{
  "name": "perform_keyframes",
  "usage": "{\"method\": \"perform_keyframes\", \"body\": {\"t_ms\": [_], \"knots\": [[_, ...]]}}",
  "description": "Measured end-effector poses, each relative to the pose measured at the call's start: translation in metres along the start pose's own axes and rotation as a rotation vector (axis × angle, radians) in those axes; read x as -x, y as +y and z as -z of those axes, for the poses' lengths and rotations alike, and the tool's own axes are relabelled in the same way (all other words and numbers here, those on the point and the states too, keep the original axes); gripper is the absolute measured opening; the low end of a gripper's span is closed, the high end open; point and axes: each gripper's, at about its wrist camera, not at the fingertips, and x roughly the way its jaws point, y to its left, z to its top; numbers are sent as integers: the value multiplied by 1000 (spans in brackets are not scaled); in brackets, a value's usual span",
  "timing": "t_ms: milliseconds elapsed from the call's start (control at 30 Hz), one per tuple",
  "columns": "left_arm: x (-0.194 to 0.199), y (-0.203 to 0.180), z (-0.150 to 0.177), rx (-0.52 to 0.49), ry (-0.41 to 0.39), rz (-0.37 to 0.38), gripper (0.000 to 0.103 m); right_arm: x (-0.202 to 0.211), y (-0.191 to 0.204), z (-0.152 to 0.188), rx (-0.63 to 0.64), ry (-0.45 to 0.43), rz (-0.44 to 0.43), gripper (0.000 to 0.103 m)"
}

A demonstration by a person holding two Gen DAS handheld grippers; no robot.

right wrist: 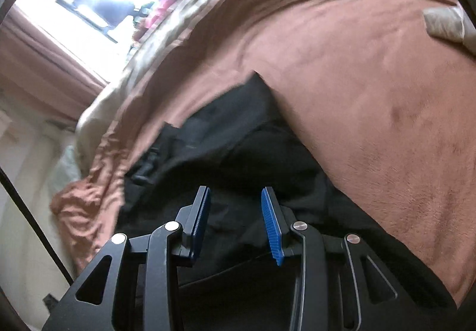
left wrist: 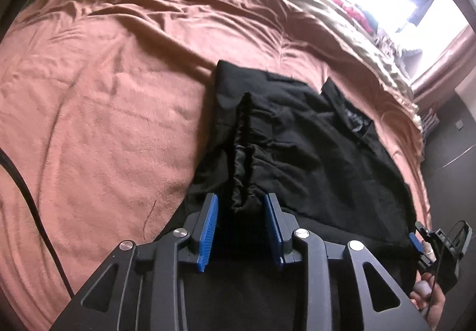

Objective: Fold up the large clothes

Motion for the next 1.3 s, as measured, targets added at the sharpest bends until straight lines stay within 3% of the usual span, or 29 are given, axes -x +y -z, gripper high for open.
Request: {"method": "perform_keyframes", "body": {"t_ms": [67, 267, 500, 633, 700, 733, 767, 1033, 1300], "knots": [[-5, 0, 0, -15, 9, -18, 34, -6, -7, 0, -11, 12, 34, 19], [10, -4, -1, -20, -22, -39, 34, 5, -7, 1, -18, 24, 43, 19], [62, -11, 16, -37, -73, 49, 35, 58, -11, 6, -47, -12, -20, 22], [94, -11, 33, -36, -95, 85, 58, 88, -27, 14, -110, -9, -79, 23], [111, -8, 45, -53, -104, 76, 68, 104, -32, 23, -87, -23, -74, 39], [117, -7, 50, -60, -105, 74, 71, 113, -36, 28, -78, -32, -71, 61], [123, -3, 56, -66, -104, 74, 73, 123, -42, 35, -75, -42, -75, 73], [172, 35, 100, -69, -86, 53, 74, 182, -74, 71, -35, -29, -95, 73], [215, 69, 146, -76, -80, 93, 74, 247, -104, 90, 55, -24, -92, 73]]}}
